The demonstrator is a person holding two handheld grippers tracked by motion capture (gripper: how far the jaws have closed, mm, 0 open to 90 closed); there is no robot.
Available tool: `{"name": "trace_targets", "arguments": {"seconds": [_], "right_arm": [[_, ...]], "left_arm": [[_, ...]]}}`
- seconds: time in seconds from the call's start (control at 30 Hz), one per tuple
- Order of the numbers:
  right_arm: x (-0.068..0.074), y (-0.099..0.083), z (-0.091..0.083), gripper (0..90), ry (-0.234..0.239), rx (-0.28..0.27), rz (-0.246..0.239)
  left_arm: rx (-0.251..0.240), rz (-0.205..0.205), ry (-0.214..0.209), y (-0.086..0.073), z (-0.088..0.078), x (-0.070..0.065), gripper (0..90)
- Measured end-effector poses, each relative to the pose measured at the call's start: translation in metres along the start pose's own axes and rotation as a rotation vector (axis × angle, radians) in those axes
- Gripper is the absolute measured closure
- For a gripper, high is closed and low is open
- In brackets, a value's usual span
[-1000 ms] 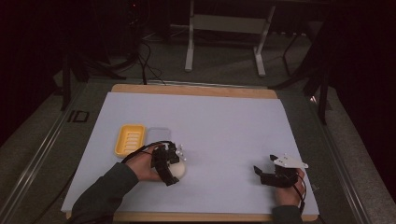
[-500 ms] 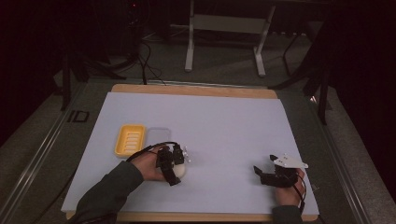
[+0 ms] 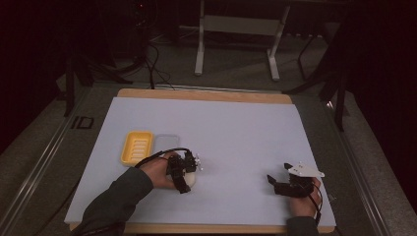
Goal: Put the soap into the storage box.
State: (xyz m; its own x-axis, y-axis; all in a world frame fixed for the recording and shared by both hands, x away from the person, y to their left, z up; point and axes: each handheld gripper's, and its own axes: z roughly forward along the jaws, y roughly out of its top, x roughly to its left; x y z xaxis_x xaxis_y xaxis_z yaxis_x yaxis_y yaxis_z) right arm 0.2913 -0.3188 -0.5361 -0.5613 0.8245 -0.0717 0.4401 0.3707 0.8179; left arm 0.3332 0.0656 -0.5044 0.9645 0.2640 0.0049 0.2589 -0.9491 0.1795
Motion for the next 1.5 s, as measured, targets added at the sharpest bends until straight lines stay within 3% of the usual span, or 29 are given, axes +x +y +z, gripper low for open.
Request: {"name": "trace_targets", "arguments": {"seconds": [0.4, 0.9, 1.5], "right_arm": [[0.0, 0.0, 0.0, 16.9, 0.001, 0.001, -0.004], [0.0, 0.0, 0.0, 16.9, 0.002, 0.0, -0.005], [0.0, 0.0, 0.0, 17.0, 0.002, 0.001, -0.005]], "left_arm": [[0.039, 0.019, 0.0, 0.005, 0.0, 0.0, 24.9], [0.079, 0.09, 0.011, 0.008, -0.001, -0.002, 25.4], [0.065, 0.066, 0.023, 0.002, -0.018, 0.008, 25.4]]}}
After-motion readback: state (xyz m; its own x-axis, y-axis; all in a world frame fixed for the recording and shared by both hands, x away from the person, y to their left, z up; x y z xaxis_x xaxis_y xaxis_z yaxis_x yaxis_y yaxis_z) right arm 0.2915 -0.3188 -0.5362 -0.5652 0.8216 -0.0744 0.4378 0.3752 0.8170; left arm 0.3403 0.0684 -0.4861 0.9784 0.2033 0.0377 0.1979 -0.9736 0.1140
